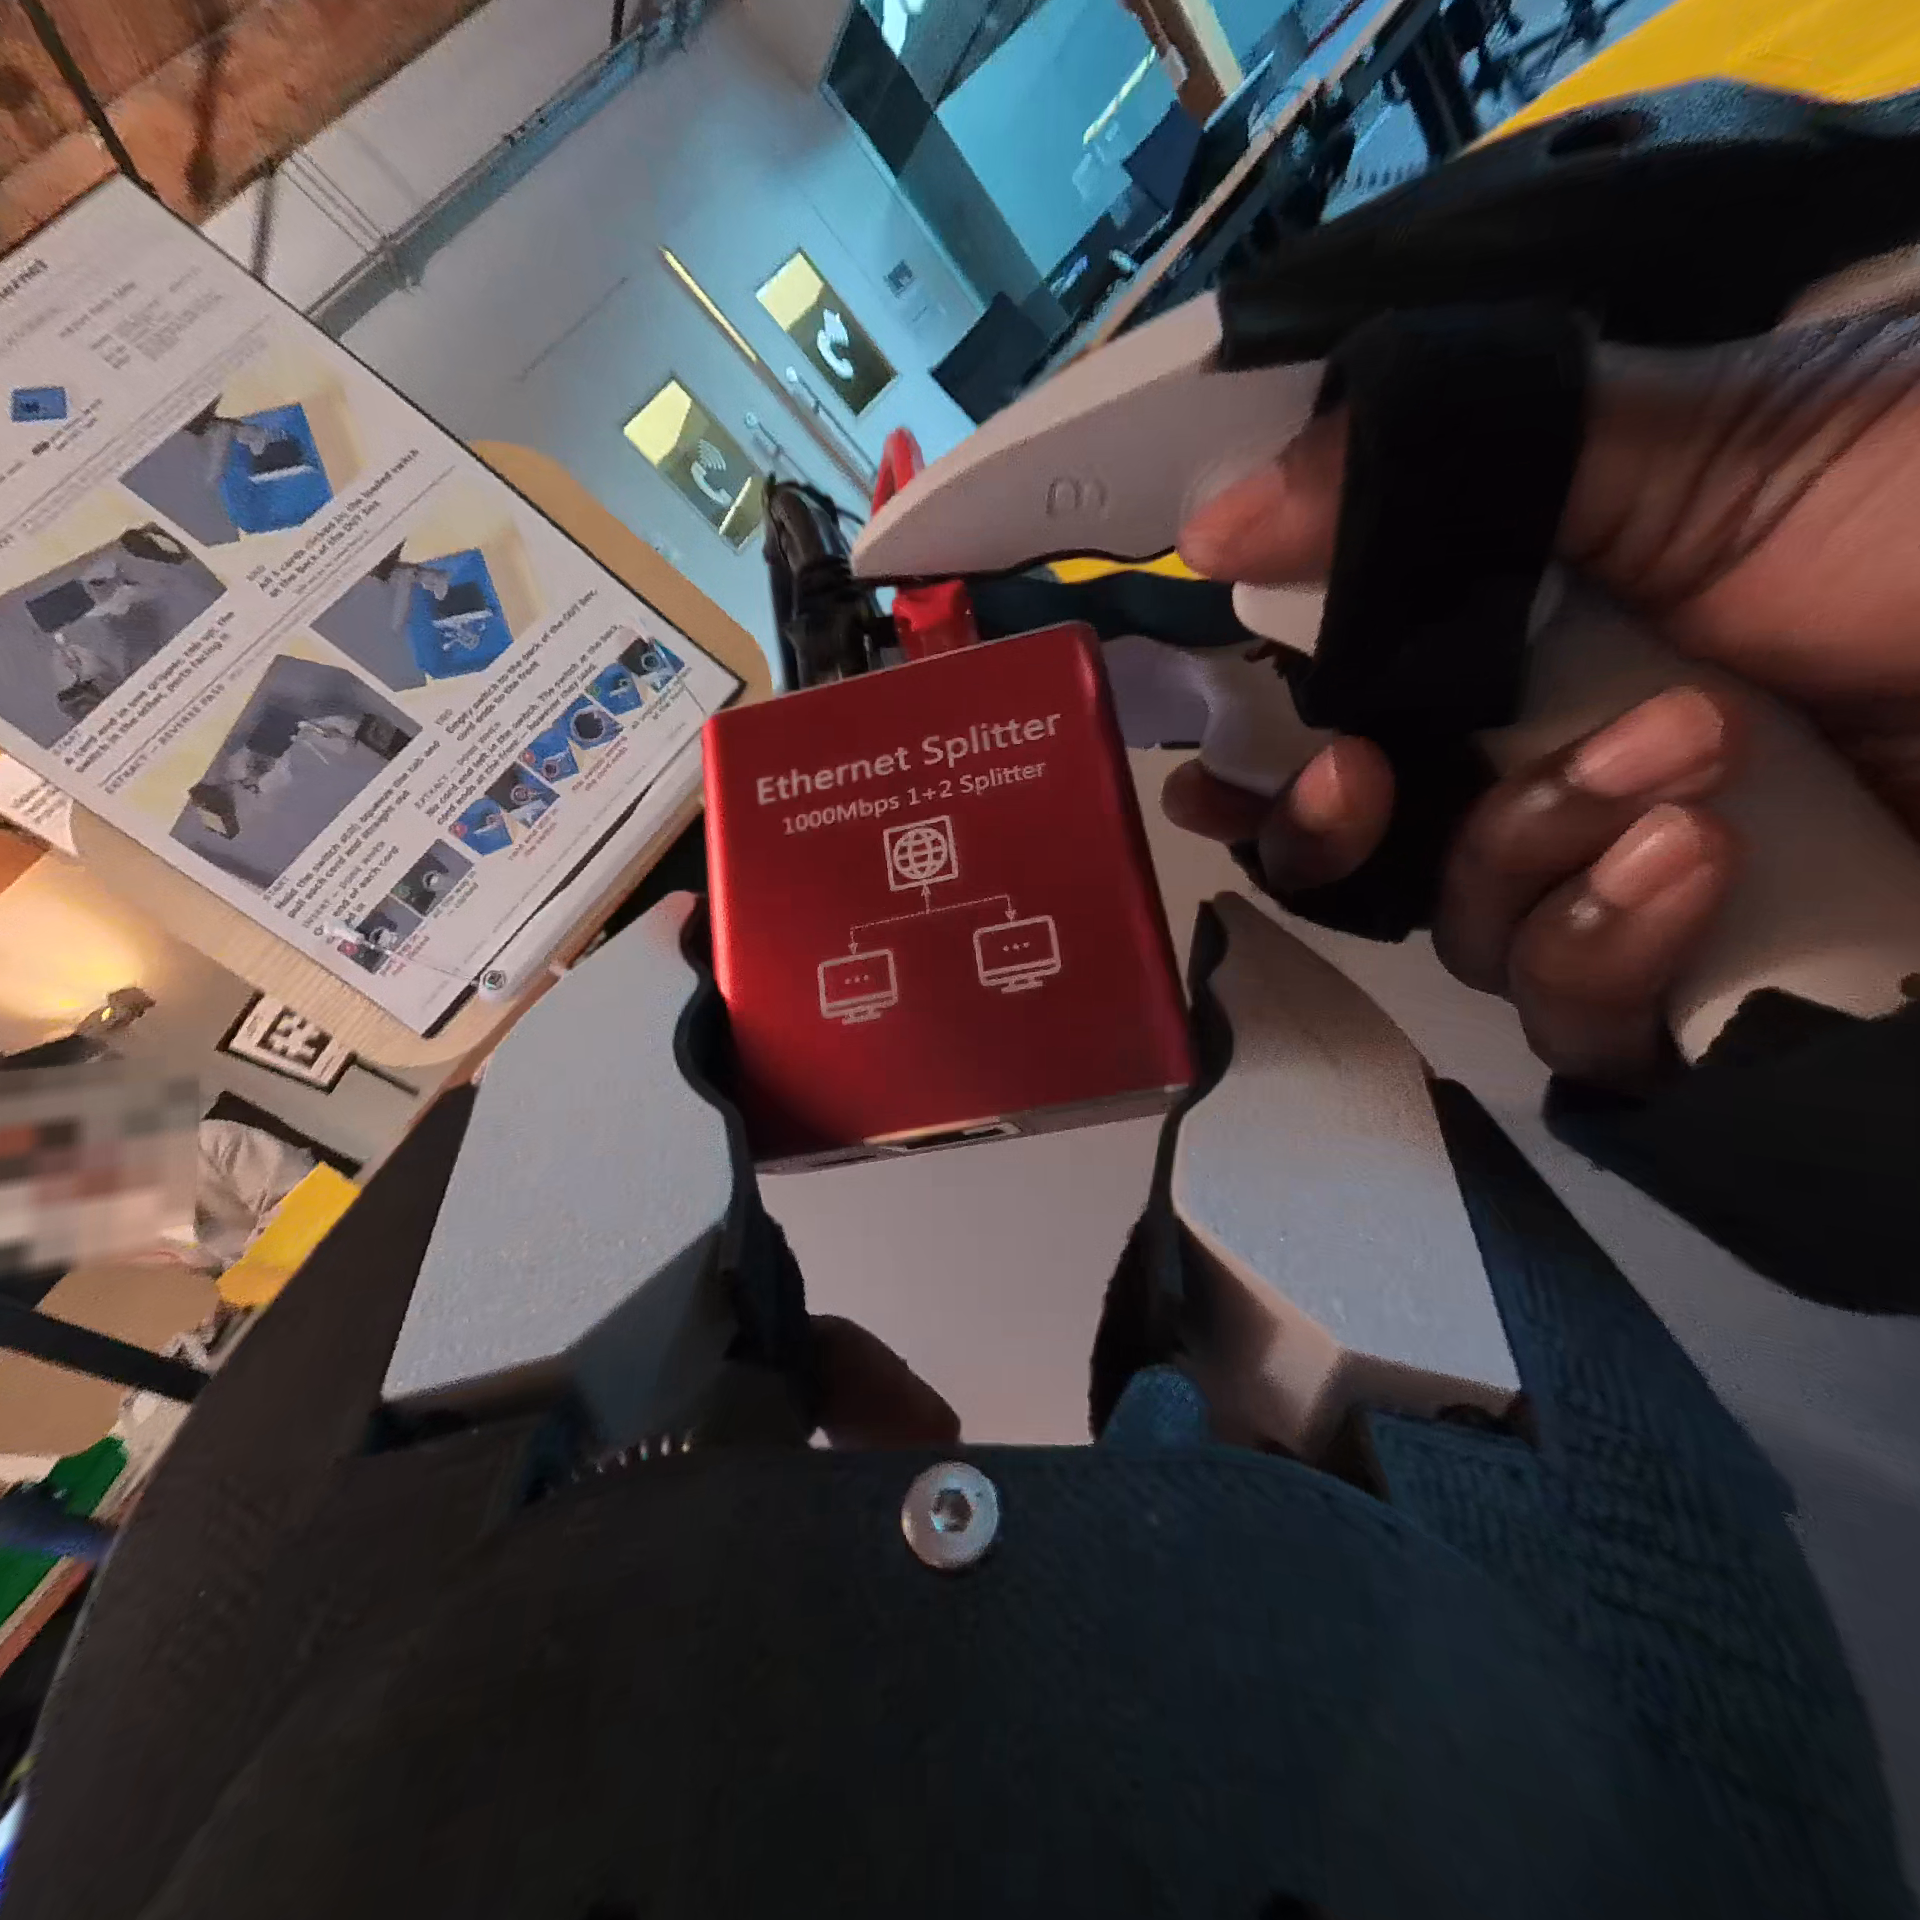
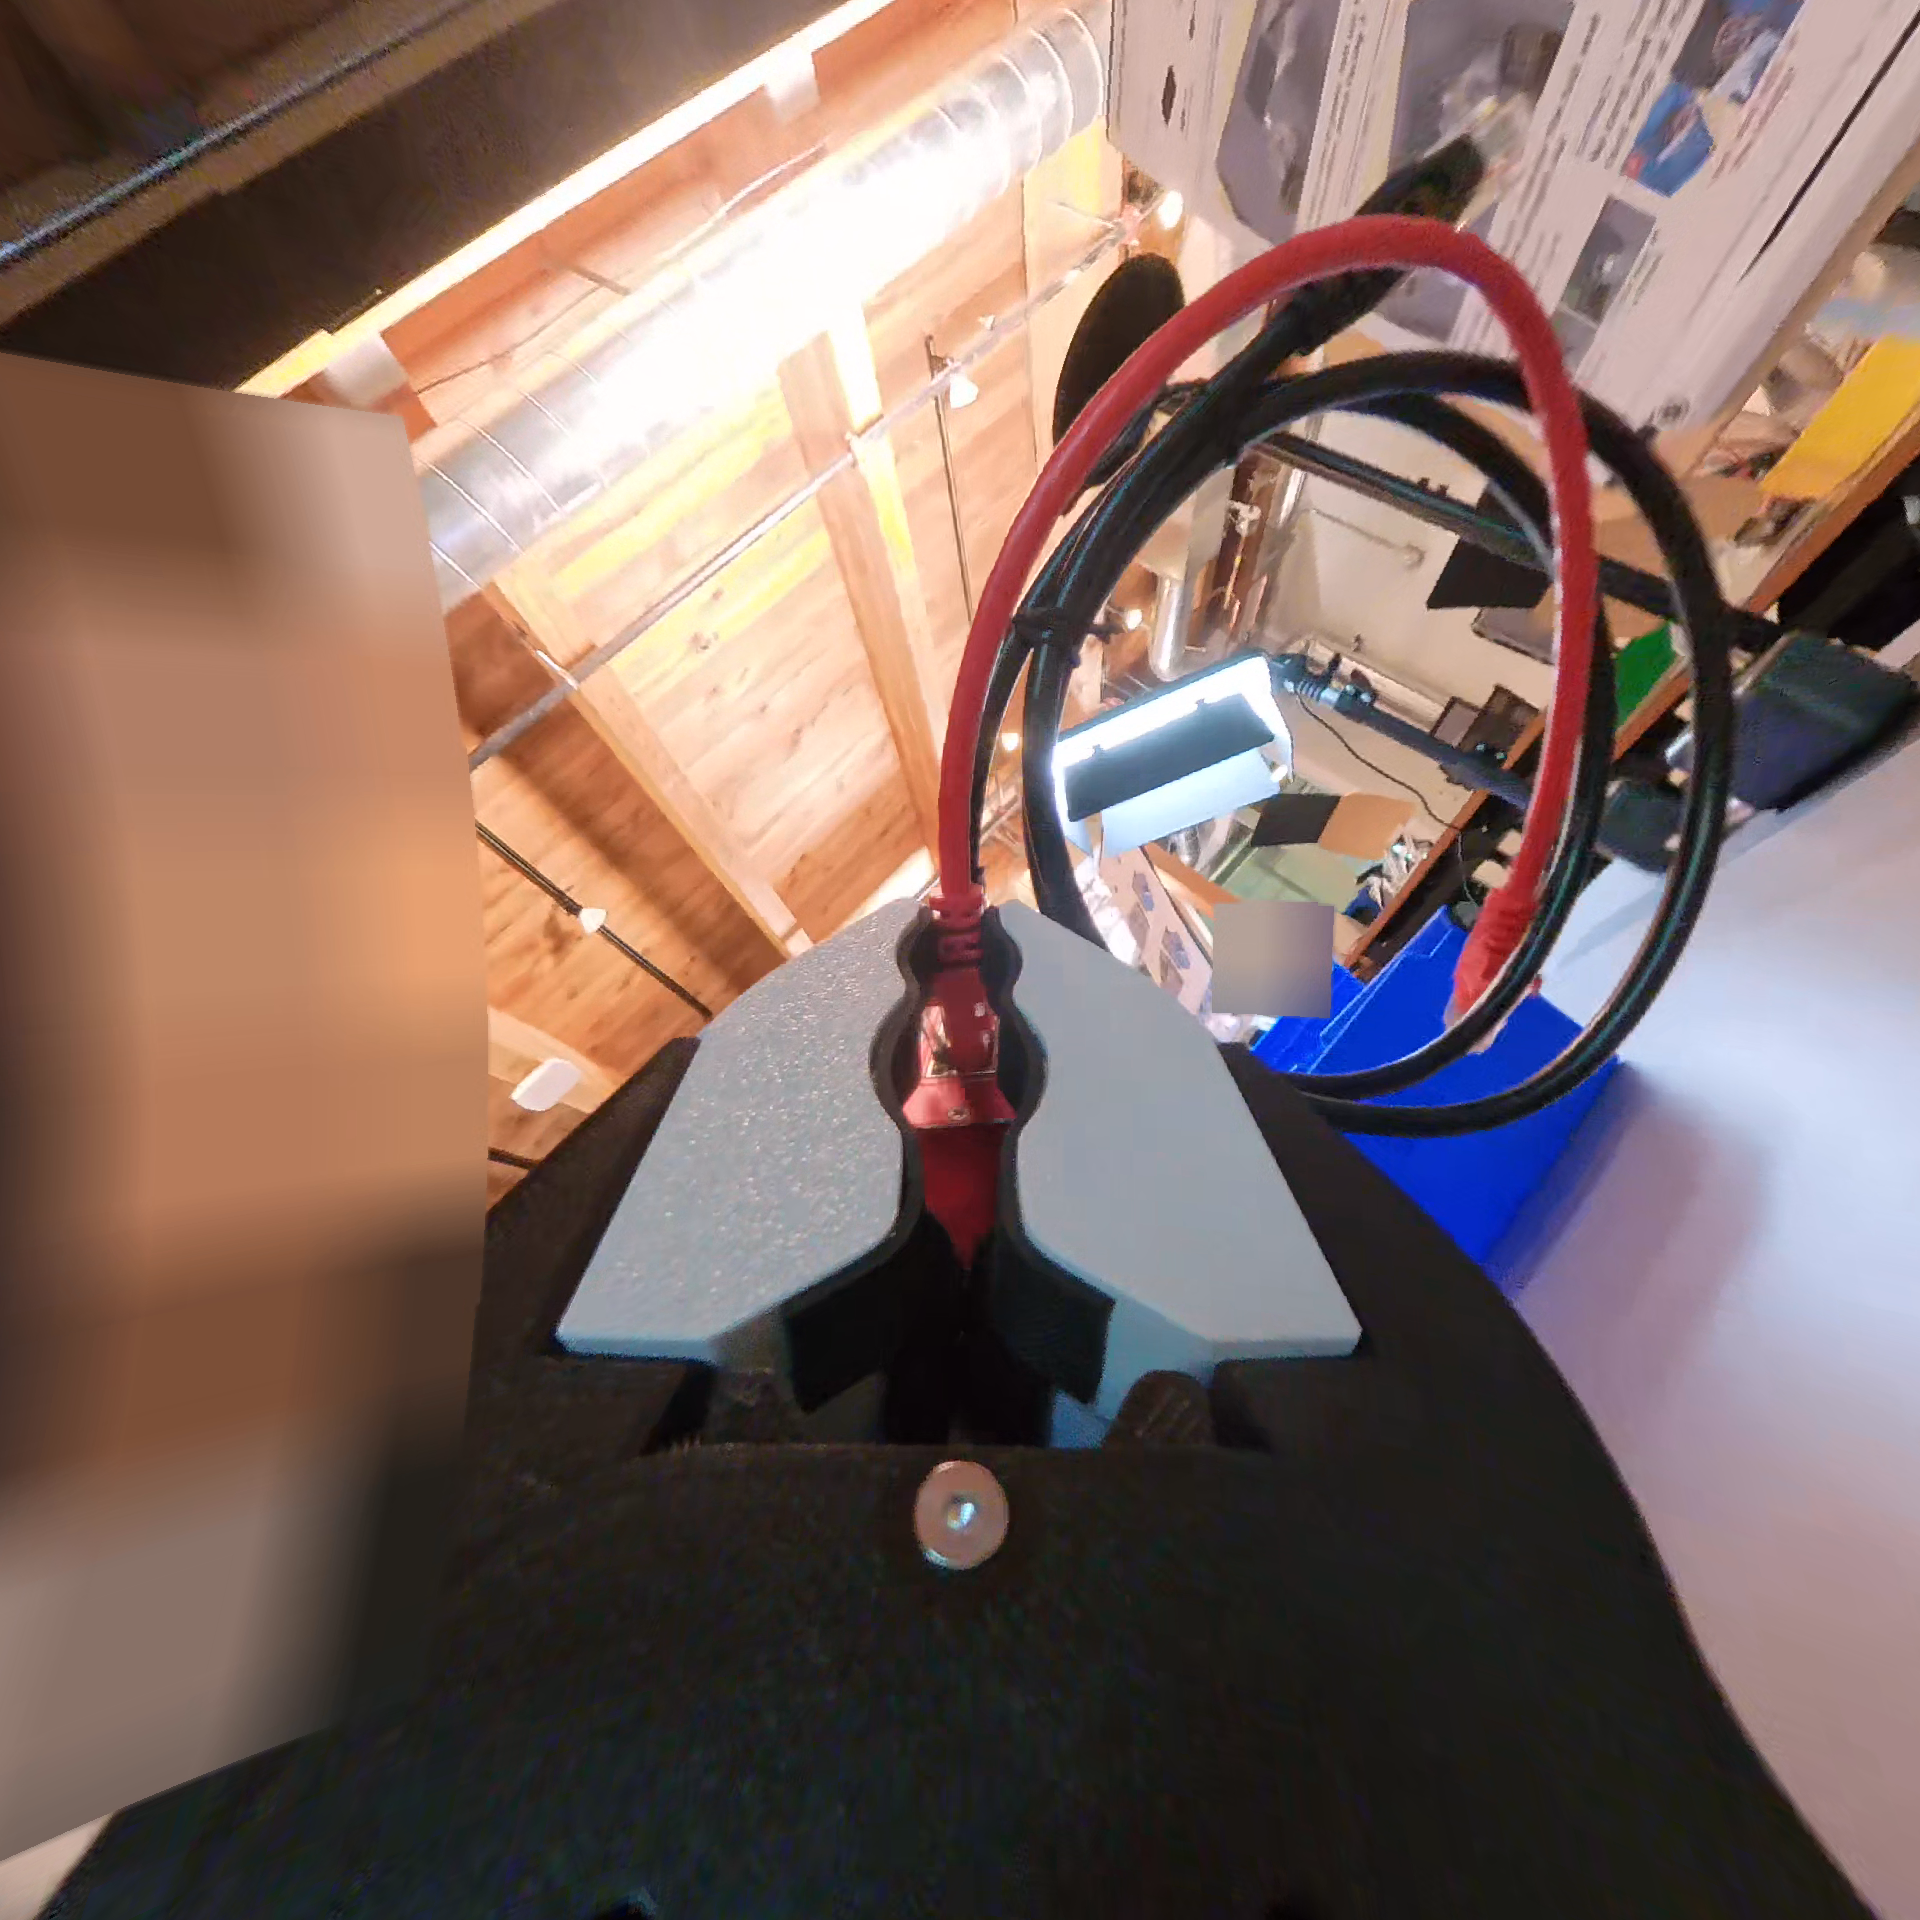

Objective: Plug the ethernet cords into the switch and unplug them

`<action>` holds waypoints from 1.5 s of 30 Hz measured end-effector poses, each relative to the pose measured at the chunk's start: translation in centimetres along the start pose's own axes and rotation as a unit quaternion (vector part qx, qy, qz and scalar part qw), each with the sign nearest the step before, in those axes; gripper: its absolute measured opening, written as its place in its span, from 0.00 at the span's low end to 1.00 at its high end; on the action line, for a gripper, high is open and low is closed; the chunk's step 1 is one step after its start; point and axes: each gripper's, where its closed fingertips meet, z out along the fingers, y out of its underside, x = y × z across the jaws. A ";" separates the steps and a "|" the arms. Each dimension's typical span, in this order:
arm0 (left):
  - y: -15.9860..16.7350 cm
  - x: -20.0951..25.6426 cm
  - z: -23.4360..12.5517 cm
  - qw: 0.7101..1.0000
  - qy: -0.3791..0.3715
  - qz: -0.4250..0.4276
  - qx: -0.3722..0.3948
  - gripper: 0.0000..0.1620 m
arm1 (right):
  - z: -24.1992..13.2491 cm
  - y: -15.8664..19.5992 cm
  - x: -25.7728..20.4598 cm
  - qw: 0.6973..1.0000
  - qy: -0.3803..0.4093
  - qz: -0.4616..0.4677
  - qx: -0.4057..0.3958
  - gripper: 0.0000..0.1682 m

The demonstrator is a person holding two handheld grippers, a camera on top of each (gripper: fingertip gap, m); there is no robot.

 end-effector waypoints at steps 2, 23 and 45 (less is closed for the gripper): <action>-0.1 -0.1 -0.3 1.000 0.012 -0.011 0.012 0.53 | 0.1 0.3 -0.1 1.000 -0.001 -0.009 -0.013 0.07; 2.5 2.2 -3.4 0.981 0.169 0.093 -0.008 0.52 | -4.1 5.4 1.0 0.909 0.032 -0.064 -0.410 0.11; 3.3 3.9 -3.5 0.980 0.147 0.130 -0.020 0.51 | -6.2 5.7 3.2 0.848 0.080 -0.282 -0.441 0.10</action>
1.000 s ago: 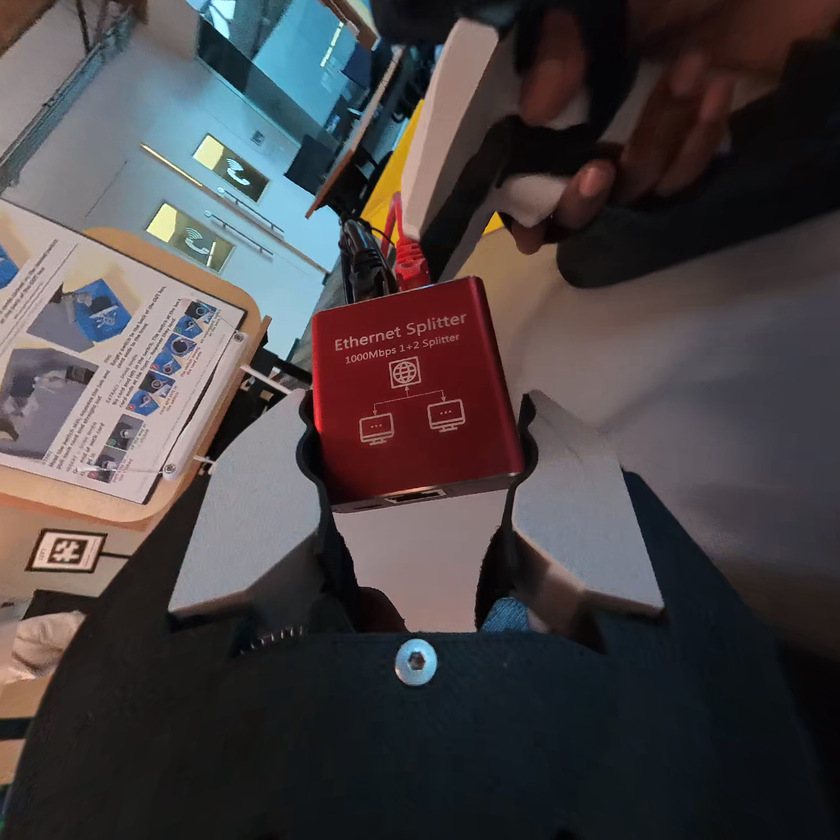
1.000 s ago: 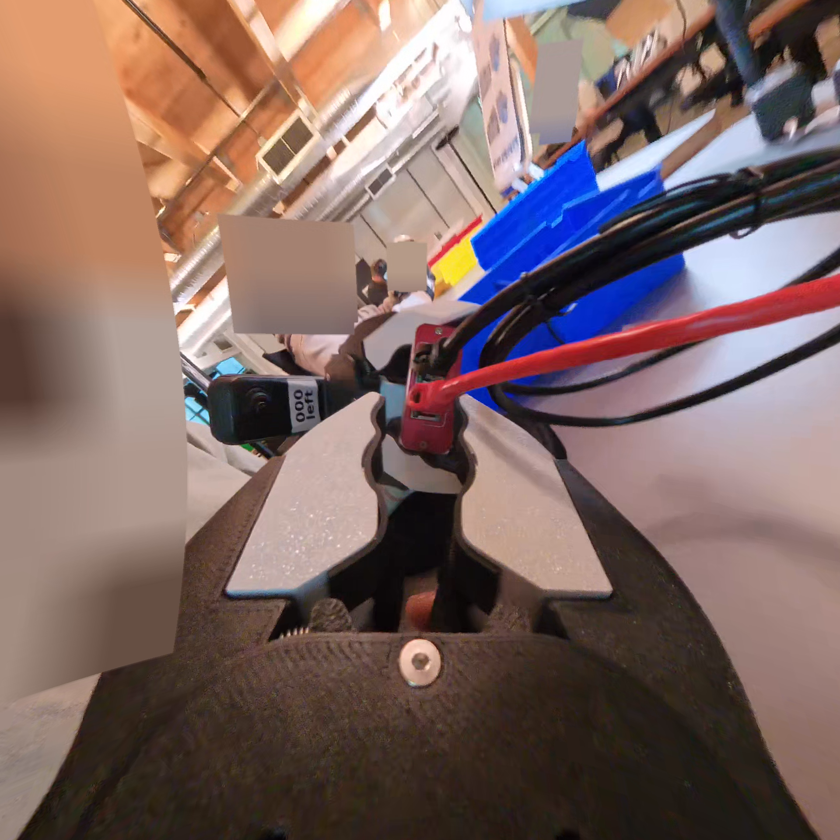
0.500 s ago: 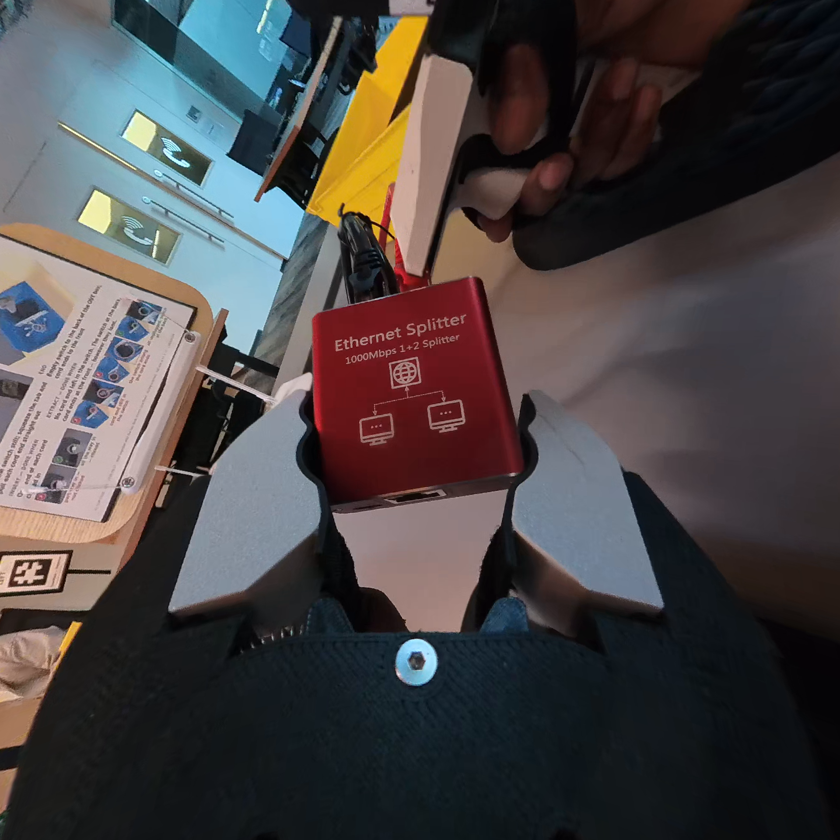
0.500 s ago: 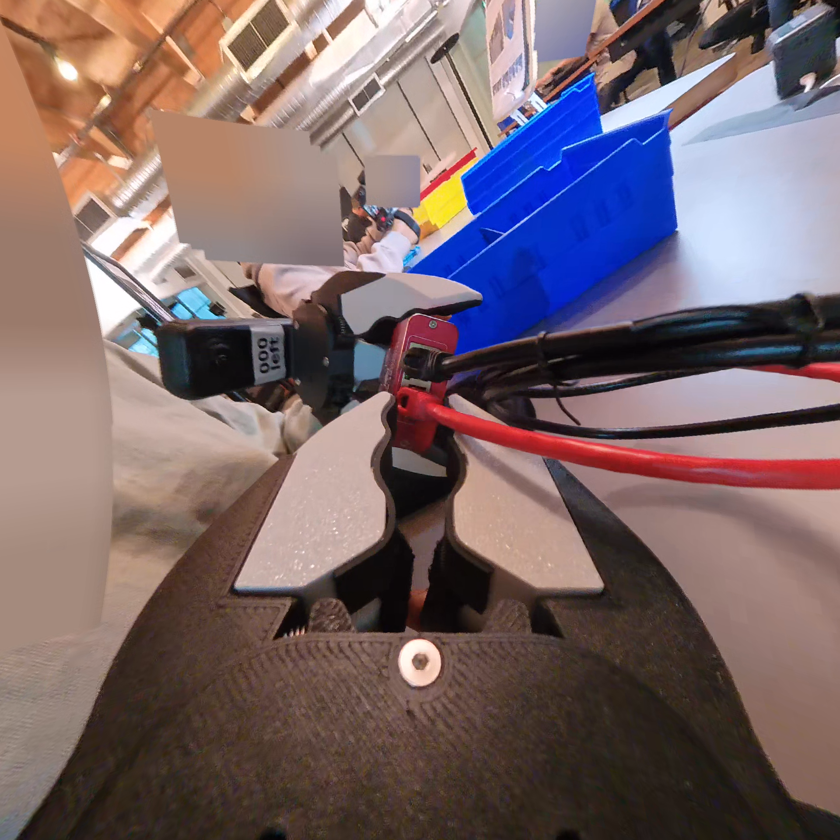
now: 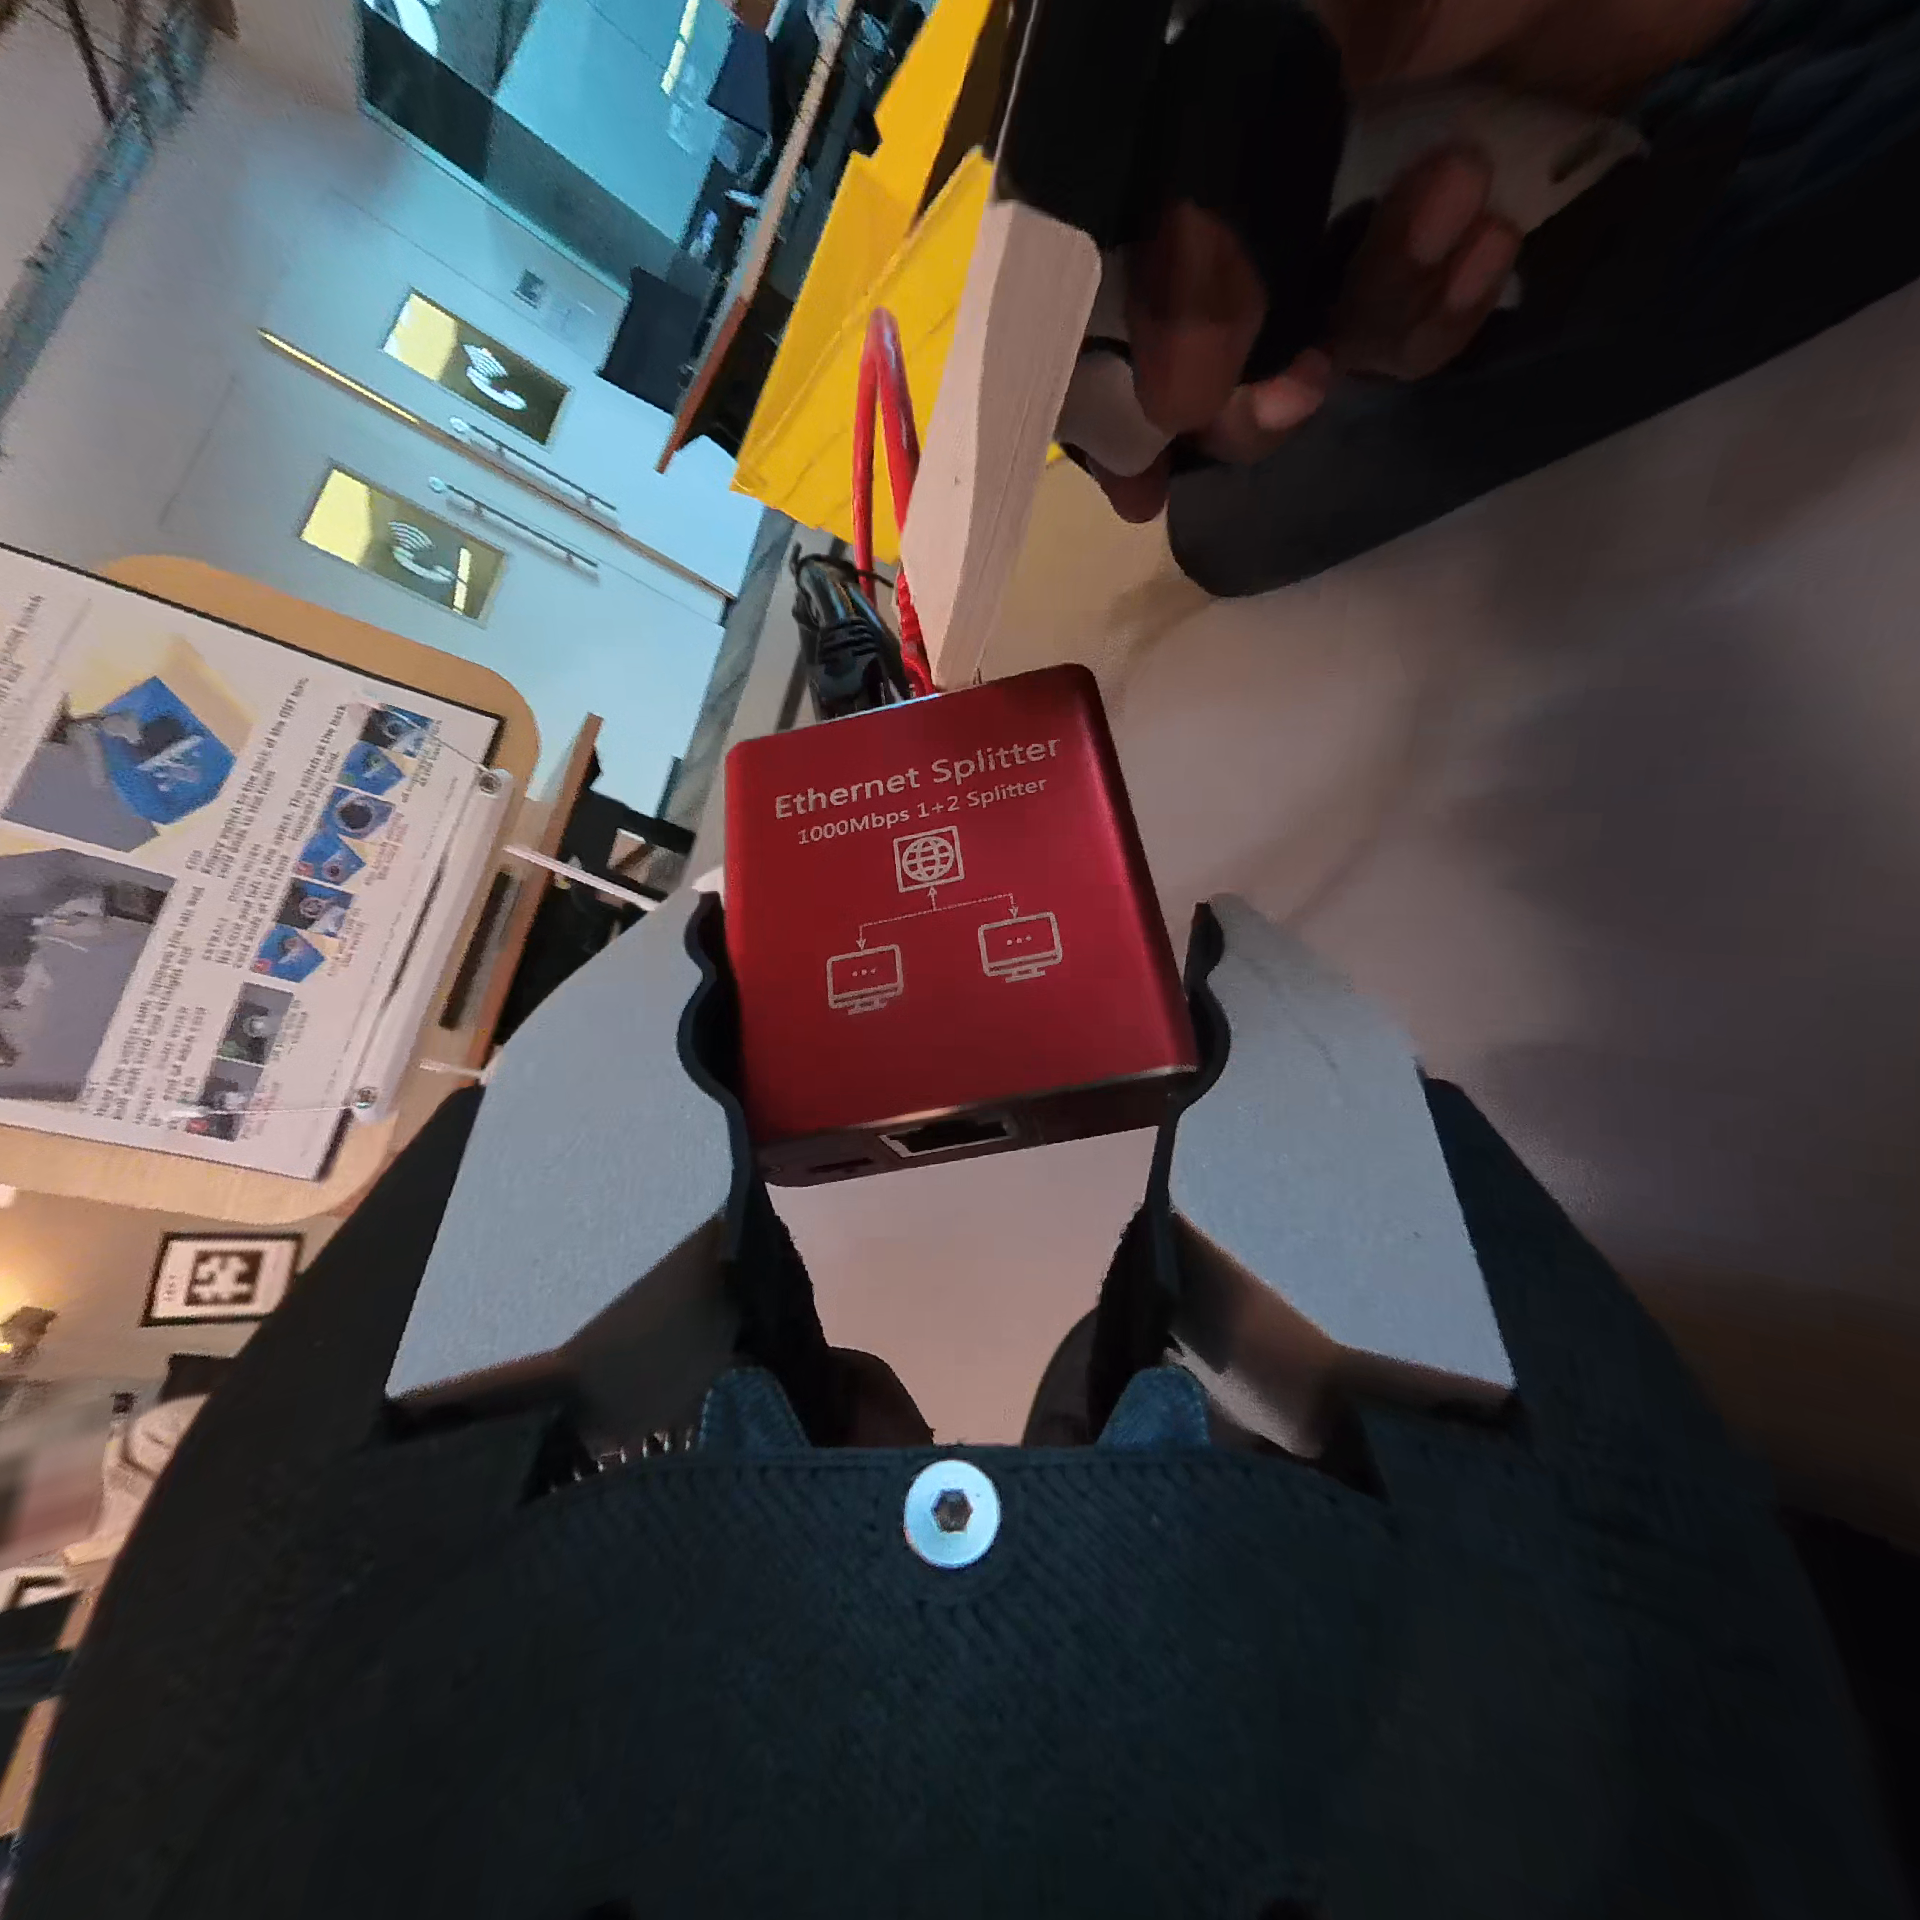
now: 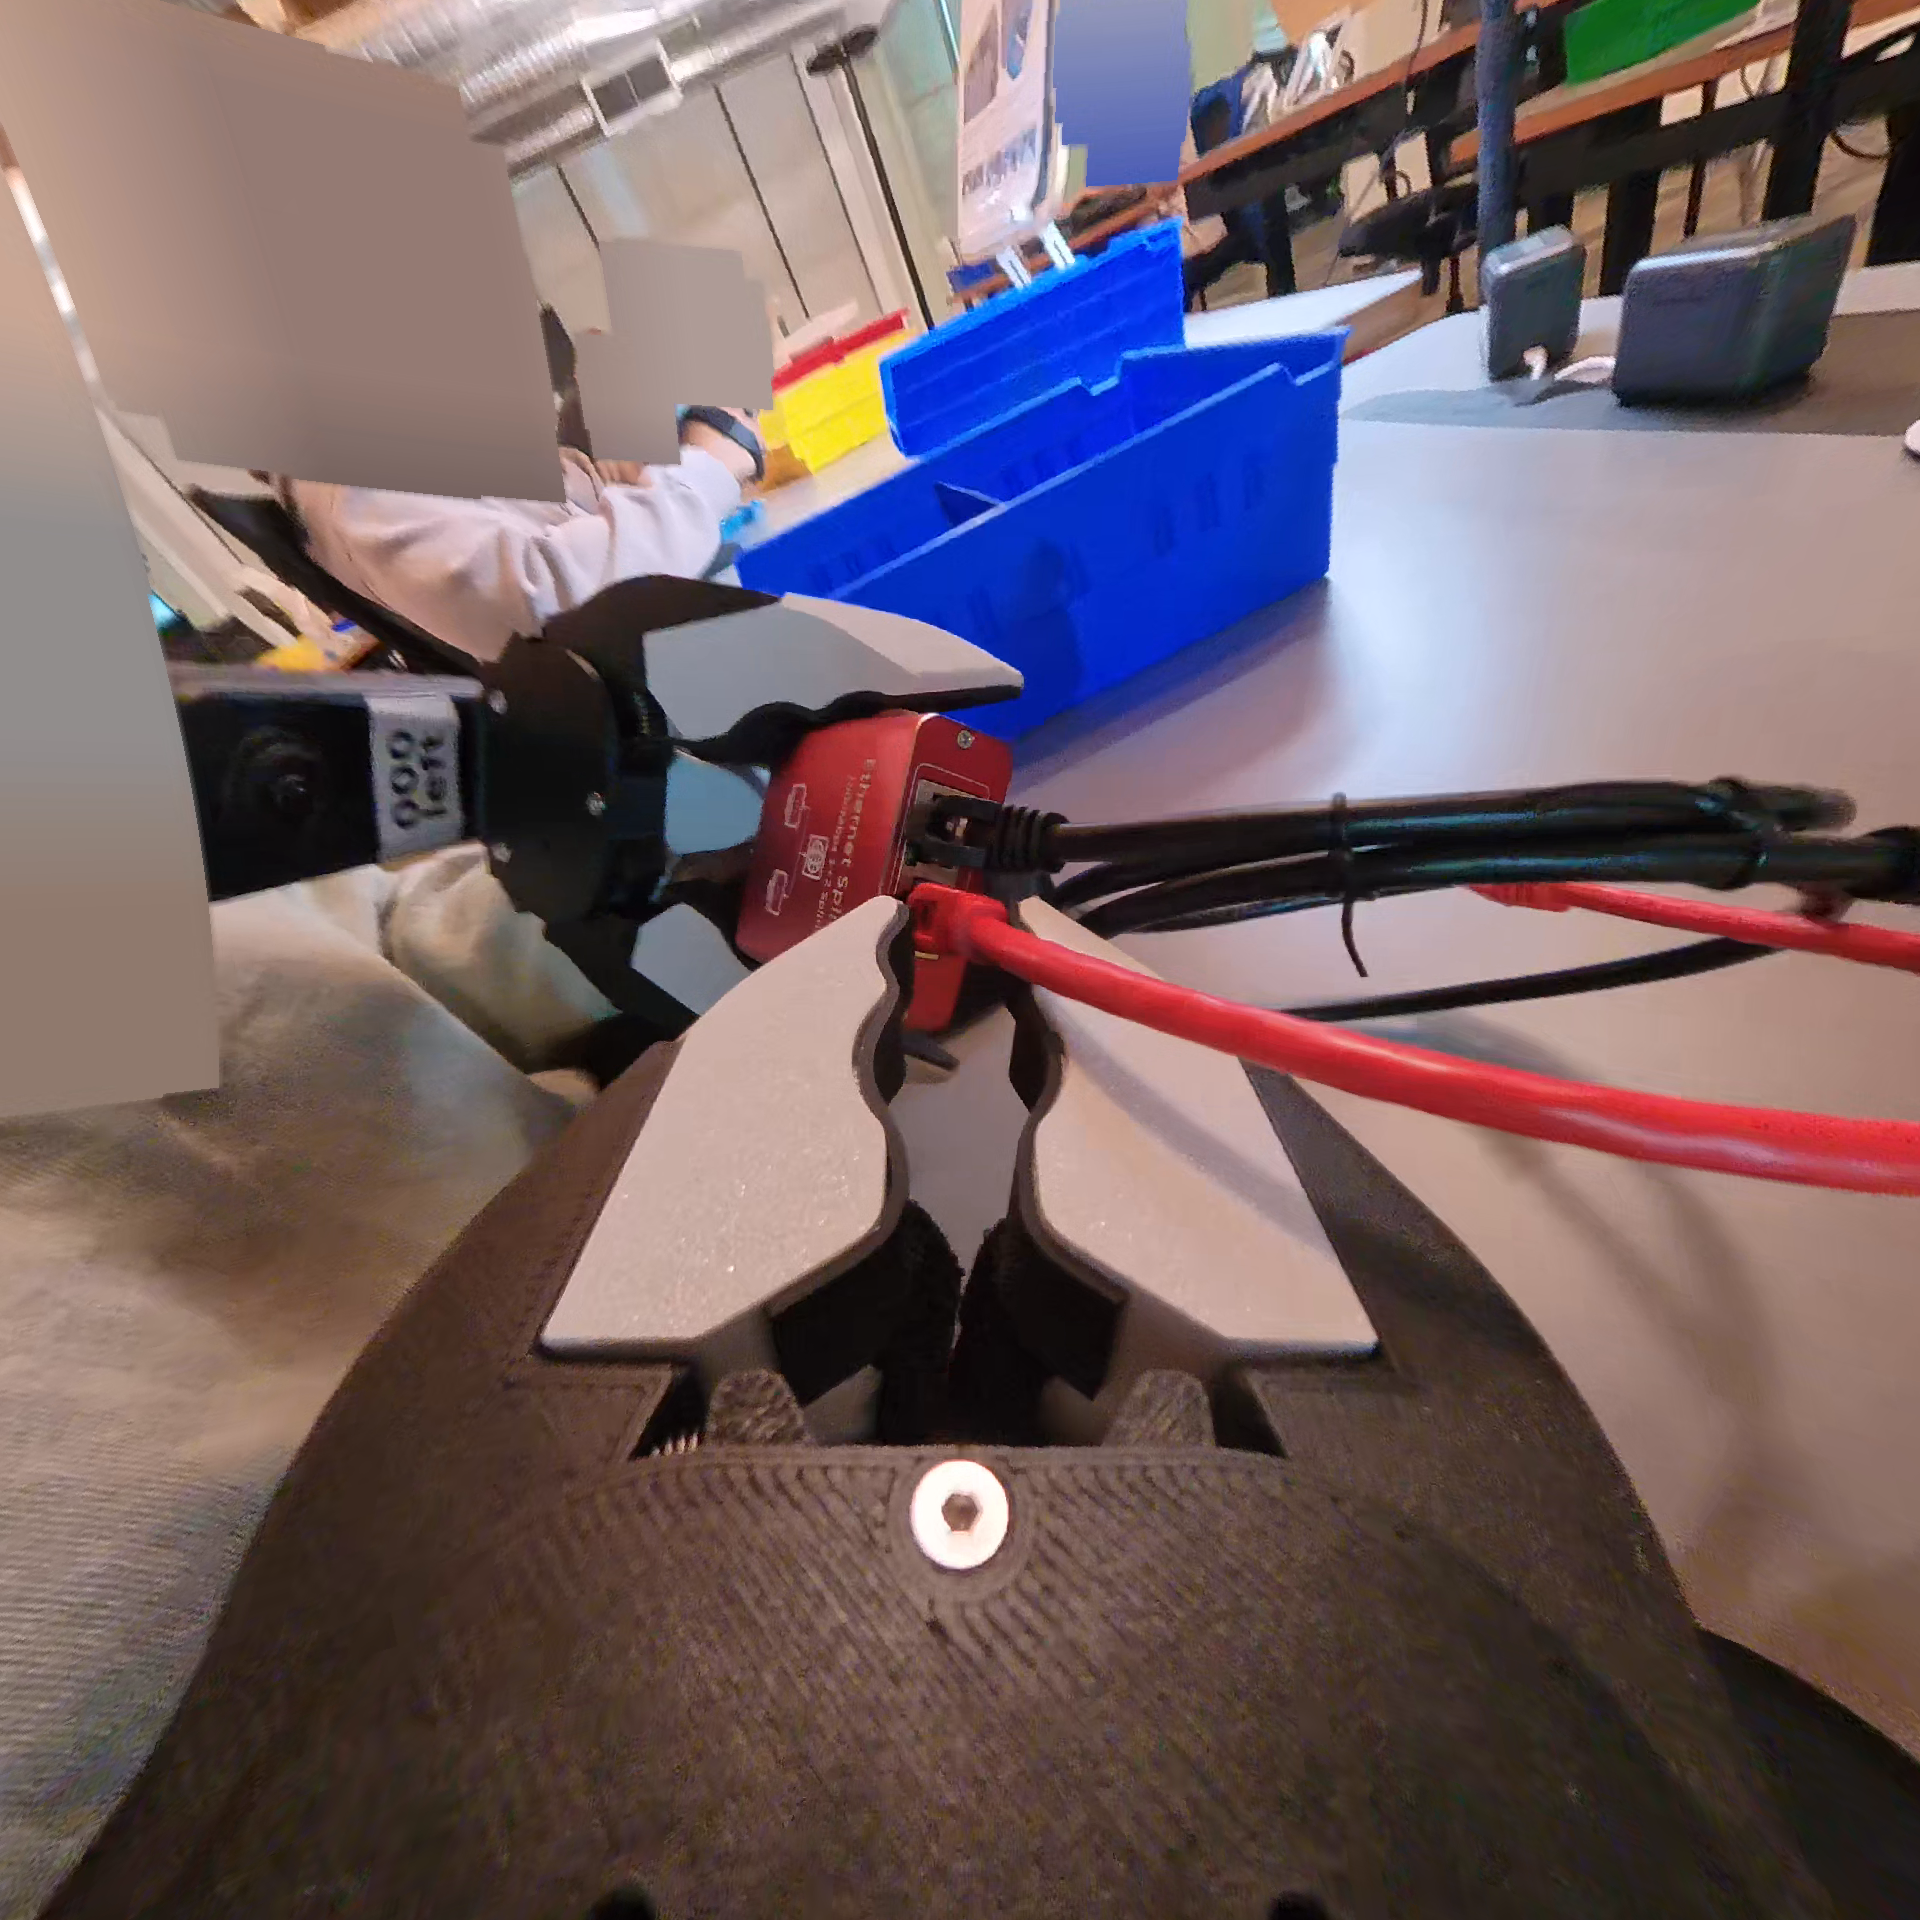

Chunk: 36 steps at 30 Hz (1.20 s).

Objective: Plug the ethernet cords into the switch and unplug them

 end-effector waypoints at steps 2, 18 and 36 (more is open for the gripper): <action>-0.3 -0.5 -0.3 1.000 -0.015 0.003 0.019 0.52 | -0.1 -0.6 -0.7 0.999 -0.015 0.020 0.022 0.09; 0.8 -3.9 -1.9 0.989 -0.100 -0.093 0.063 0.52 | -11.4 -8.8 1.7 0.968 0.152 -0.190 -0.065 0.07; 0.9 -3.6 -1.9 0.988 -0.101 -0.101 0.067 0.52 | -25.5 -0.5 7.0 0.931 0.122 -0.082 -0.335 0.08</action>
